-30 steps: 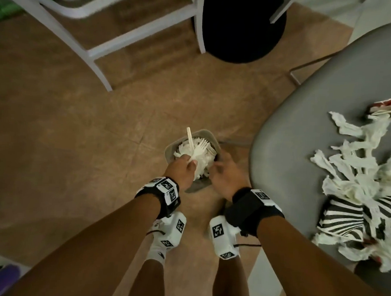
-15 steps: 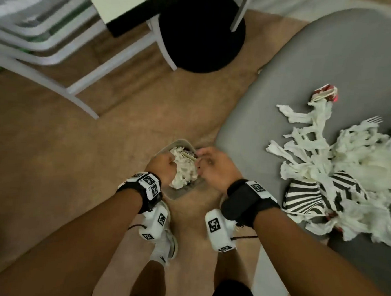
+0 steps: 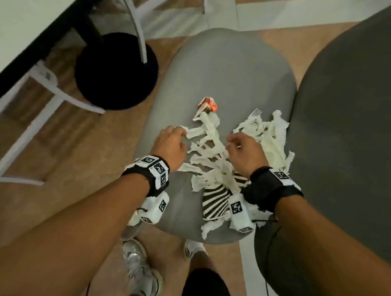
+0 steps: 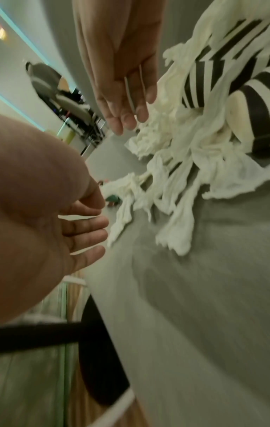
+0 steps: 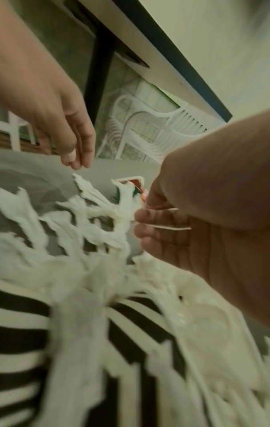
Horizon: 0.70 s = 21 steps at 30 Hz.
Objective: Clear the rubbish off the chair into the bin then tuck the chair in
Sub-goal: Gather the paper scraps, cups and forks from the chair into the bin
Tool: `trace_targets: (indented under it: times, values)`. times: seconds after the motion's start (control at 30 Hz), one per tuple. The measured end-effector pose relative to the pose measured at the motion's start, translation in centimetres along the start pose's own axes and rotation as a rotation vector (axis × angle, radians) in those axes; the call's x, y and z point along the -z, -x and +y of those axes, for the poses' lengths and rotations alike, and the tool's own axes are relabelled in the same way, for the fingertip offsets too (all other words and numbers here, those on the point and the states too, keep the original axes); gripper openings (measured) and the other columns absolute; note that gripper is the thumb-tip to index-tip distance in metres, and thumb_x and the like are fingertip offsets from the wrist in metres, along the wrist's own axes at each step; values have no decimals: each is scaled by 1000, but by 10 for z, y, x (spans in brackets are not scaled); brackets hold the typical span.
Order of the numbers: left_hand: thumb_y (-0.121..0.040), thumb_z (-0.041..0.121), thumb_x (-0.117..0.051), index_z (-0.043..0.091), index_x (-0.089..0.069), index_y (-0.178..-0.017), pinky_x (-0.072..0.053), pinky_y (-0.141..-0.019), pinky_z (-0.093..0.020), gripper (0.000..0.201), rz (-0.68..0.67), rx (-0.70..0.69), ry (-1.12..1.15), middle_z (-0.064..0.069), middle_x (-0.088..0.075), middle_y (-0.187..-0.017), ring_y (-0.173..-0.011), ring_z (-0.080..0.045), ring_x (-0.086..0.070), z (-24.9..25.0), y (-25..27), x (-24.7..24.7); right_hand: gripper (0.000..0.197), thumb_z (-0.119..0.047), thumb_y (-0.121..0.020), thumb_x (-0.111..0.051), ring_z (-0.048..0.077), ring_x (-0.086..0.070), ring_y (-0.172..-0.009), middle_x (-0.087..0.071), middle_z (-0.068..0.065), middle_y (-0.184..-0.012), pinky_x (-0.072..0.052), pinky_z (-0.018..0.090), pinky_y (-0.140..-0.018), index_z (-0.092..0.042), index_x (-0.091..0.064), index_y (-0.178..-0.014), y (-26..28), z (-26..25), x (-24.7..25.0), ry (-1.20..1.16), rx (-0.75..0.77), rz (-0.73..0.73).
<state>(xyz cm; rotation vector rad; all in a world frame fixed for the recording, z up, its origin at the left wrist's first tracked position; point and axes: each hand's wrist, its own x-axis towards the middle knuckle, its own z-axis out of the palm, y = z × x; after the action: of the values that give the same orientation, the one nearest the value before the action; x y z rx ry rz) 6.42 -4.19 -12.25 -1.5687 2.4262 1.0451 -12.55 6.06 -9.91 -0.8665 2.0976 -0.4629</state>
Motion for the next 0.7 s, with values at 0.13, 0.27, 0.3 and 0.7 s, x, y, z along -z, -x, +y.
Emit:
trace_targets:
  times: [0.13, 0.27, 0.3, 0.7]
  values:
    - [-90, 19, -53, 14, -54, -127, -37, -104, -41, 37, -4, -81, -166, -10, -48, -125, -119, -29, -43, 46, -28, -7, 48, -24, -91, -58, 31, -41, -133, -43, 10, -145, -39, 42, -107, -18, -48, -137, -15, 33, 36, 233, -148, 150]
    - [-87, 19, -53, 15, -50, -132, -35, -103, -43, 45, 2, -106, -269, -11, -45, -128, -120, -31, -39, 70, -56, -12, 75, -25, -87, -66, 39, -39, -136, -27, 14, -154, -40, 49, -107, -15, -24, -148, -22, 57, 48, 231, -328, 71]
    - [-86, 19, -53, 15, -50, -132, -34, -103, -43, 46, 10, -102, -277, -11, -44, -130, -121, -31, -38, 74, -61, -13, 71, -23, -88, -65, 40, -45, -130, -33, 14, -150, -43, 49, -102, -14, -25, -146, -25, 61, 49, 224, -352, 47]
    - [-88, 14, -47, 20, -66, -122, -31, -102, -44, 40, -62, -5, -291, -7, -52, -135, -123, -32, -44, 64, -83, -20, 13, -39, -89, -66, 20, -43, -119, -49, -5, -124, -27, 29, -96, -28, -60, -95, -34, 66, 44, 112, -24, 285]
